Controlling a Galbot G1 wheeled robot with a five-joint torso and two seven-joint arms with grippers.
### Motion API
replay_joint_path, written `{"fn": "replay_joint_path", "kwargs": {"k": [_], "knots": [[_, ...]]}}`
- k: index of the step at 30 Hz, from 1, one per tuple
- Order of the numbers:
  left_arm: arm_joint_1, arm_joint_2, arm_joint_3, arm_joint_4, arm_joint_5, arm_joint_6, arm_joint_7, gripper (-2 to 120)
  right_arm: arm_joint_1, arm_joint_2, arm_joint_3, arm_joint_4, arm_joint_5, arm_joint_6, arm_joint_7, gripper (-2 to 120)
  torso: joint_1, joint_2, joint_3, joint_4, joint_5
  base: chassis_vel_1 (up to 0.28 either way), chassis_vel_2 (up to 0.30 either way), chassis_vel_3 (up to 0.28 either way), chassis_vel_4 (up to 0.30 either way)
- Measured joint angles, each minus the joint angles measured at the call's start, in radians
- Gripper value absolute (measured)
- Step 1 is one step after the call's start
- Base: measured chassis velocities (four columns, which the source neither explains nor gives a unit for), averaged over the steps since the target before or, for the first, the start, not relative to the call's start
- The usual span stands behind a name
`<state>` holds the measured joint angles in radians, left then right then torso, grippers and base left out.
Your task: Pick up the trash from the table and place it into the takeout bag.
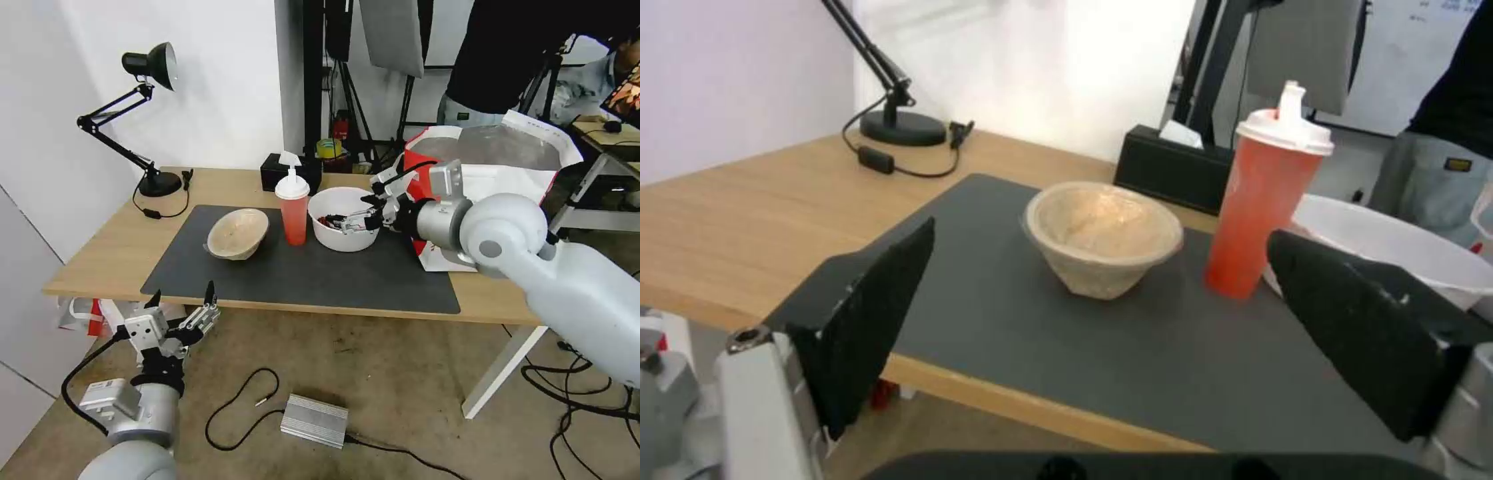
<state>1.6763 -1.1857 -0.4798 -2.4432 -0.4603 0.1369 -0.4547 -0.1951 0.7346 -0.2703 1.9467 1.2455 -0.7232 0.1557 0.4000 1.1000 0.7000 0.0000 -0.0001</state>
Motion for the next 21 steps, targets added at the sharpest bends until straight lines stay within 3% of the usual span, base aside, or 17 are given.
{"fn": "replay_joint_path", "kwargs": {"k": [21], "knots": [[0.000, -0.003, 0.001, -0.008, -0.007, 0.018, -0.005, 100, 0.107, 0.010, -0.101, -0.091, -0.004, 0.000, -0.040, 100, 0.000, 0.000, 0.000, 0.0000, 0.0001, 0.000, 0.000, 0.000, 0.000]]}}
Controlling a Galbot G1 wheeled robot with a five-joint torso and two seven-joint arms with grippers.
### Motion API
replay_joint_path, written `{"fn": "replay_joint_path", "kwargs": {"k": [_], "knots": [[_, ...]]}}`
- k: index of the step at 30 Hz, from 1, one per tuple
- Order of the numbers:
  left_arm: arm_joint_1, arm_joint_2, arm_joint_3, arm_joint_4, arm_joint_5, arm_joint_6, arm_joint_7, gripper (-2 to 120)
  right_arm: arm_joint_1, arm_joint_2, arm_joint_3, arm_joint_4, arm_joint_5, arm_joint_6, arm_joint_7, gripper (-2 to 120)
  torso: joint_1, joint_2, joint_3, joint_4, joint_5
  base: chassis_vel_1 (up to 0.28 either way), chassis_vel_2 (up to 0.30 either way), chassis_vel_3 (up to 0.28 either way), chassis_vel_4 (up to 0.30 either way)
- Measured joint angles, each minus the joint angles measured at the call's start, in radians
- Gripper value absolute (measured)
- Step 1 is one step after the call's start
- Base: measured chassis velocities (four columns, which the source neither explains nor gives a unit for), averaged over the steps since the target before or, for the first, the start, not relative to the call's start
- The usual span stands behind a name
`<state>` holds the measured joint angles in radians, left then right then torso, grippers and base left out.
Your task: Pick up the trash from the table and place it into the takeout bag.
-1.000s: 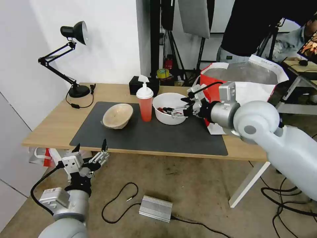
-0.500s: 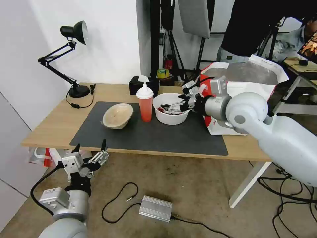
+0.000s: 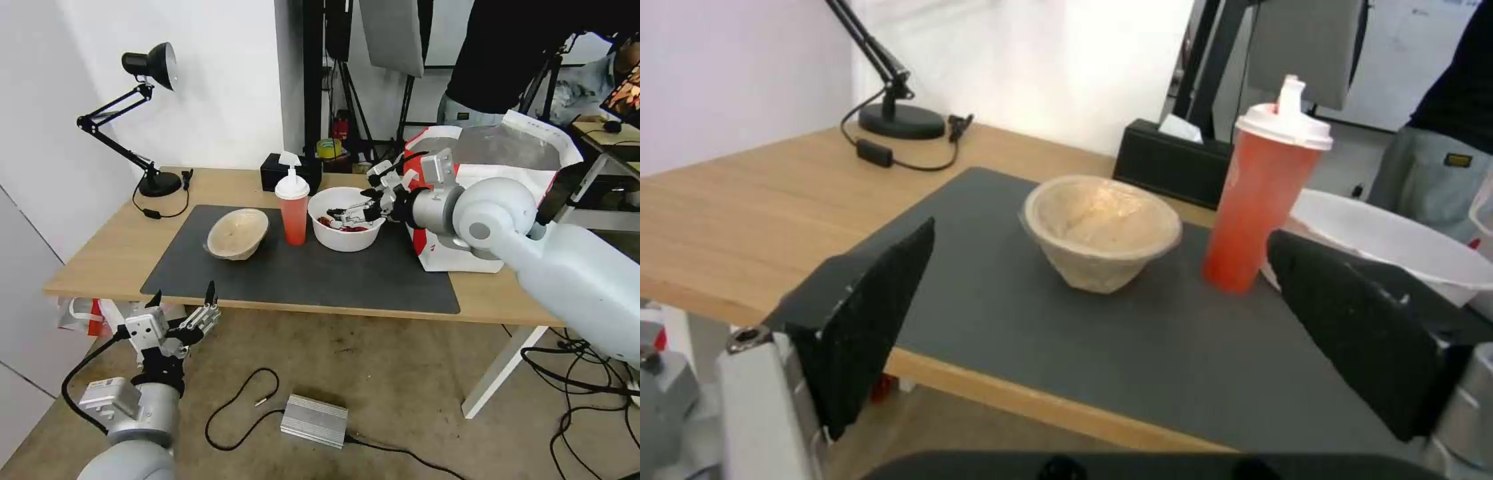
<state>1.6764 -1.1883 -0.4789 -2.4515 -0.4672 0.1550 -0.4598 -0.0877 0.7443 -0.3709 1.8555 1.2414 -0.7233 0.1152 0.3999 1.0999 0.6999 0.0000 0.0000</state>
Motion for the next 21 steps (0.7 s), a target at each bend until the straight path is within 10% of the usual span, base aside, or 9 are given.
{"fn": "replay_joint_path", "kwargs": {"k": [21], "knots": [[0.008, -0.002, -0.006, 0.003, 0.015, -0.016, 0.000, 100, 0.048, 0.058, -0.079, -0.082, -0.006, 0.000, -0.011, 100, 0.000, 0.000, 0.000, 0.0001, -0.0001, 0.000, 0.000, 0.000, 0.000]]}}
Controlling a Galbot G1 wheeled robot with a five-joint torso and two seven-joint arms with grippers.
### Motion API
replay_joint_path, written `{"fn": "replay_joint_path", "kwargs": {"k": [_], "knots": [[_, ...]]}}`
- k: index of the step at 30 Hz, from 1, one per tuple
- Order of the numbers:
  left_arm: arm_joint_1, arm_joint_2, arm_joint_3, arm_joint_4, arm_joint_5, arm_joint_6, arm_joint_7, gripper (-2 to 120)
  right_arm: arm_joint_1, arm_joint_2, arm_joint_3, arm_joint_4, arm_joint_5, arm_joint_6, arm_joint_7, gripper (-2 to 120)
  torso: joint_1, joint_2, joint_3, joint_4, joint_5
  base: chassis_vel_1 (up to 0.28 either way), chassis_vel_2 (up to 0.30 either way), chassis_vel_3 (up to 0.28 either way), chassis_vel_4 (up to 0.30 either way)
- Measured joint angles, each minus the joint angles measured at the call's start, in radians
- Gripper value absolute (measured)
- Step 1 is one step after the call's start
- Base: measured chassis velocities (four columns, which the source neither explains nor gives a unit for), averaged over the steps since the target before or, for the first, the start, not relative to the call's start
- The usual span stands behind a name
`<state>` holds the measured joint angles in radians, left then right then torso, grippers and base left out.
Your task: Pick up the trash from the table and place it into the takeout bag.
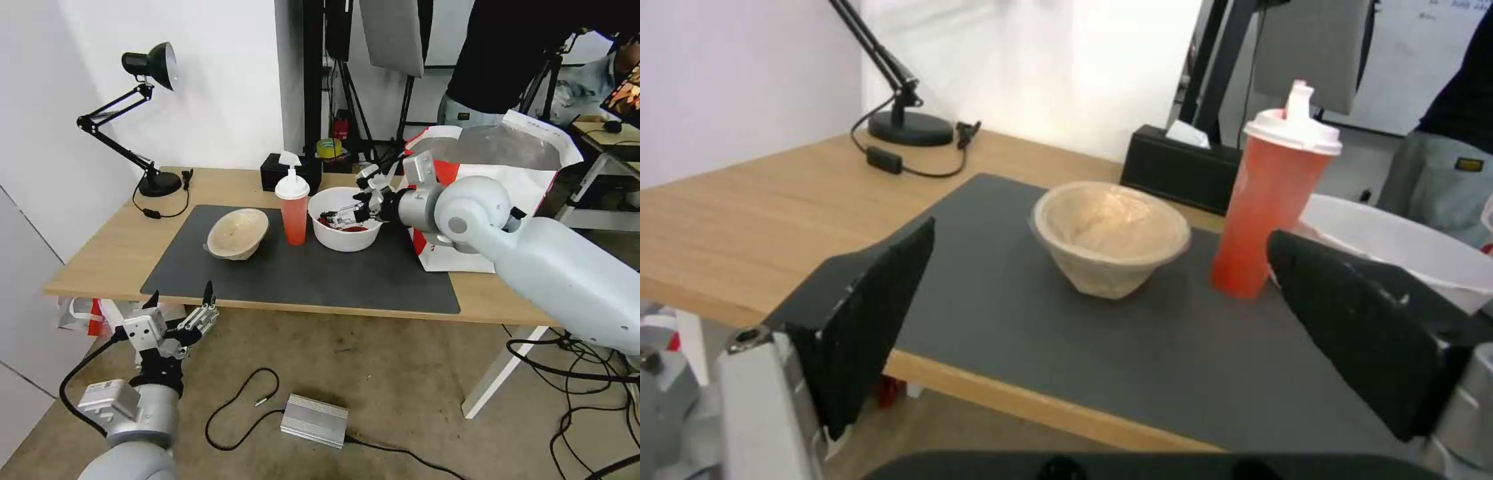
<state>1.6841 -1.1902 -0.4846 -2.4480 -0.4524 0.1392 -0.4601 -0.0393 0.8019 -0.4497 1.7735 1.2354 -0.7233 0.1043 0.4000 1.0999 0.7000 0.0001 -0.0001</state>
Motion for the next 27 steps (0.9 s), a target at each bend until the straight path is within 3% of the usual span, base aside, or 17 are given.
{"fn": "replay_joint_path", "kwargs": {"k": [27], "knots": [[-0.005, 0.004, 0.005, 0.007, -0.001, -0.004, -0.001, 100, 0.066, 0.046, -0.099, -0.104, -0.051, -0.002, -0.055, 100, 0.000, 0.000, 0.000, -0.0001, 0.0001, 0.000, 0.000, 0.000, 0.000]]}}
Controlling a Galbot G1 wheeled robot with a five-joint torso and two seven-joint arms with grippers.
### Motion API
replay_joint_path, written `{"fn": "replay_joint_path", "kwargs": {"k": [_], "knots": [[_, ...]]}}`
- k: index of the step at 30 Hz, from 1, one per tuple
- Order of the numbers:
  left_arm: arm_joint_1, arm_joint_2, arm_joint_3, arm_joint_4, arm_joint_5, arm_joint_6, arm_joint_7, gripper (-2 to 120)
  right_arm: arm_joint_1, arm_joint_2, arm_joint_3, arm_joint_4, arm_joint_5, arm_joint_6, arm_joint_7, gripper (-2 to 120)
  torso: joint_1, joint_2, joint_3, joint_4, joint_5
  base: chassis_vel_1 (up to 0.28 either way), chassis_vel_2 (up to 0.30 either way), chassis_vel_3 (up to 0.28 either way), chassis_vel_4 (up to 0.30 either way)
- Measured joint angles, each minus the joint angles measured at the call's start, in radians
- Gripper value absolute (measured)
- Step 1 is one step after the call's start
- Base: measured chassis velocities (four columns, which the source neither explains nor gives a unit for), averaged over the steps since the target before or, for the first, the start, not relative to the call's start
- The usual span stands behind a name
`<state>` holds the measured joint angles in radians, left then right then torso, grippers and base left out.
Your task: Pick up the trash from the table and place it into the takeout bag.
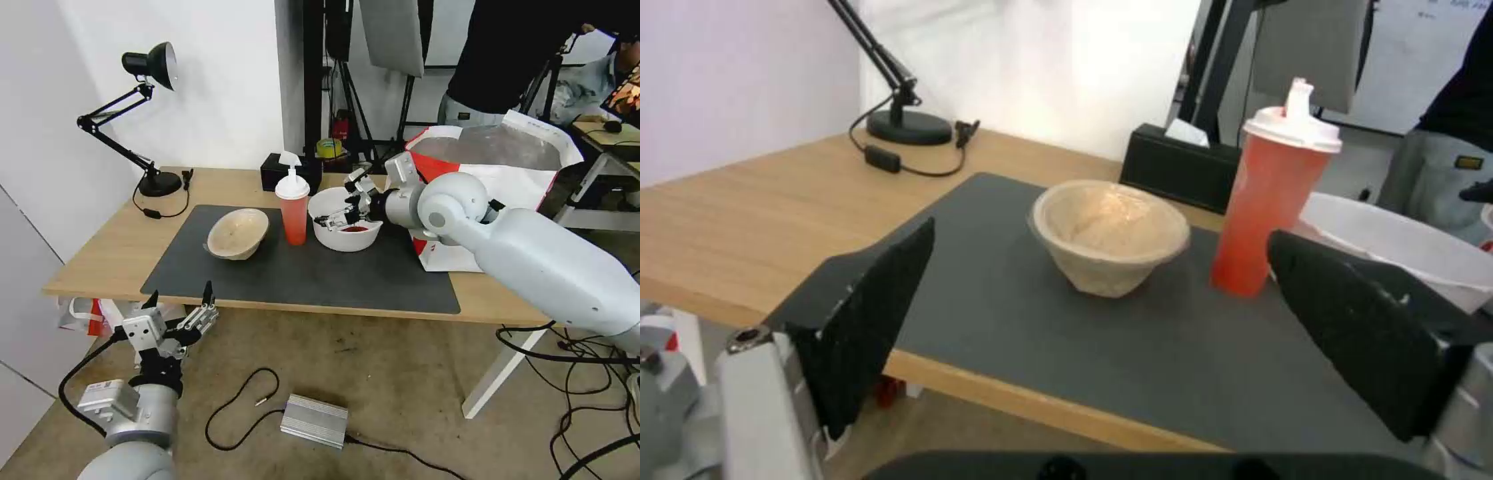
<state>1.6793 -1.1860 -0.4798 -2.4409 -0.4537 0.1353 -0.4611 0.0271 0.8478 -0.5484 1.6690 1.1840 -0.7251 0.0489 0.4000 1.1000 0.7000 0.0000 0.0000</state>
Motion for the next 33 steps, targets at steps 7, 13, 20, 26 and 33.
{"fn": "replay_joint_path", "kwargs": {"k": [7, 13, 20, 26, 33], "knots": [[-0.016, 0.002, 0.006, 0.017, -0.015, 0.000, 0.001, 100, 0.003, 0.009, -0.011, -0.024, -0.003, 0.000, -0.001, 100, 0.000, 0.000, 0.000, 0.0000, 0.0000, 0.000, 0.000, 0.000, 0.000], [-0.018, -0.004, 0.010, 0.021, -0.015, 0.000, 0.001, 100, 0.008, 0.018, -0.016, -0.053, -0.009, -0.001, -0.014, 100, 0.000, 0.000, 0.000, 0.0000, 0.0000, 0.000, 0.000, 0.000, 0.000], [-0.013, -0.011, 0.014, 0.020, -0.015, -0.001, 0.001, 100, 0.021, 0.035, -0.028, -0.089, -0.024, -0.001, -0.041, 100, 0.000, 0.000, 0.000, 0.0000, 0.0000, 0.000, 0.000, 0.000, 0.000], [-0.010, -0.010, 0.010, 0.016, -0.016, -0.001, 0.002, 100, 0.022, 0.063, -0.033, -0.114, -0.037, -0.001, -0.047, 100, 0.000, 0.000, 0.000, 0.0000, 0.0000, 0.000, 0.000, 0.000, 0.000], [-0.005, -0.016, 0.013, 0.015, -0.015, 0.000, 0.002, 100, 0.032, 0.085, -0.047, -0.147, -0.049, -0.001, -0.057, 100, 0.000, 0.000, 0.000, 0.0000, -0.0001, 0.000, 0.000, 0.000, 0.000]]}}
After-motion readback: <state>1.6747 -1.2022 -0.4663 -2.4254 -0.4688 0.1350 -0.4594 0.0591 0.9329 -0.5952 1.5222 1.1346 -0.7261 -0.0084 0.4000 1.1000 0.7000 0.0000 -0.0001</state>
